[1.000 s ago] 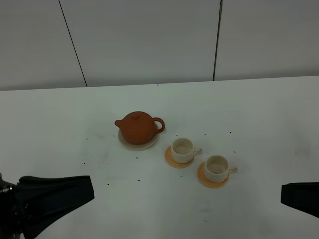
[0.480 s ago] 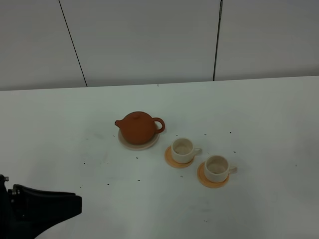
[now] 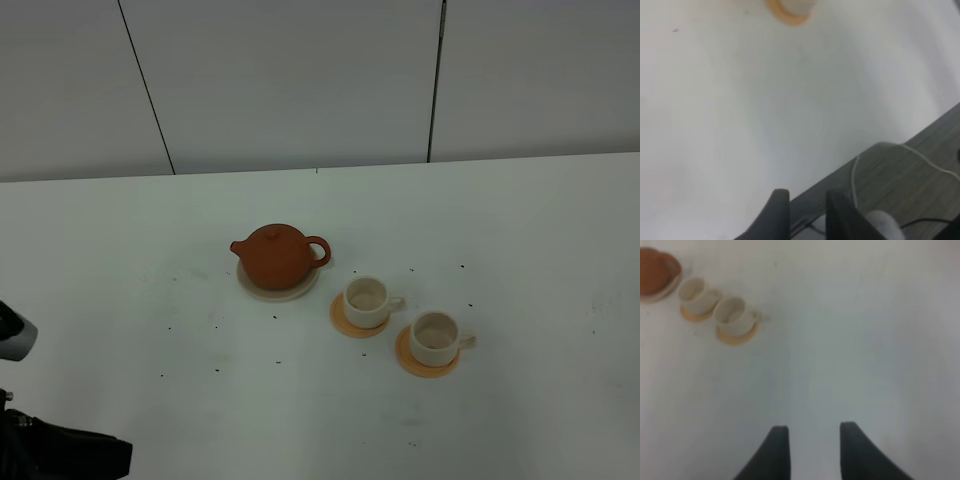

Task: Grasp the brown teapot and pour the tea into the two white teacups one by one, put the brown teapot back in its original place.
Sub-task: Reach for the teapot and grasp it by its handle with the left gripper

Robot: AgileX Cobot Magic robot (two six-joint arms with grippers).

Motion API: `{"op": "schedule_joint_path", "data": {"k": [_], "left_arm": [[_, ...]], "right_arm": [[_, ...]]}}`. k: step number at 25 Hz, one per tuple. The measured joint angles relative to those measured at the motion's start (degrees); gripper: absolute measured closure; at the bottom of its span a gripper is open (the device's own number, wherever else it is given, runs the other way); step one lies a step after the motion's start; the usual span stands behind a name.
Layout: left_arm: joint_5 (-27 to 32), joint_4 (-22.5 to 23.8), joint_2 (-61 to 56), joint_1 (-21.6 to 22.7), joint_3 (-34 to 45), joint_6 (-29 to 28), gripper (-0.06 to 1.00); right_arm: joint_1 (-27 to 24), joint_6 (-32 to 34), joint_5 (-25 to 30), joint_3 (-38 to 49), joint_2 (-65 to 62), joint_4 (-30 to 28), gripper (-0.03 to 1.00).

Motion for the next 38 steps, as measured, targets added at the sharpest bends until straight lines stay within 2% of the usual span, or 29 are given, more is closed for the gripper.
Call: {"op": "schedule_joint_path", "data": {"k": [4, 7, 13, 16, 22, 25, 33, 38], "left_arm": [[0.0, 2.79, -3.38, 0.0, 0.0, -2.21, 0.7], [0.06, 3.34, -7.05, 0.0, -0.05, -3.22, 0.7], [0.4, 3.71, -14.06, 0.0, -0.05, -3.83, 0.7], [0.7, 3.71, -16.03, 0.0, -0.05, -3.85, 0.7], [1.25, 3.73, -16.54, 0.0, -0.05, -5.2, 0.7], [2.17, 3.73, -16.54, 0.0, -0.05, -5.63, 0.7], [3.05, 3.84, -16.54, 0.0, -0.05, -6.61, 0.7], [3.97, 5.45, -16.54, 0.0, -0.05, -6.82, 0.7]], "right_arm": [[0.0, -0.05, 0.14, 0.0, -3.8, -1.32, 0.72], [0.0, -0.19, -0.24, 1.42, -4.98, -1.85, 0.72], [0.0, -0.94, -2.85, 9.66, -8.14, -0.7, 0.72], [0.82, -2.8, -3.87, 10.16, -10.68, 0.2, 0.72], [7.79, -5.52, -4.82, 10.69, -11.04, 1.36, 0.72], [9.7, -5.65, -6.13, 11.04, -11.04, 0.85, 0.72], [10.2, -5.48, -6.51, 11.45, -11.04, 0.28, 0.72], [10.25, -5.49, -6.51, 11.45, -11.04, 1.18, 0.72]]}}
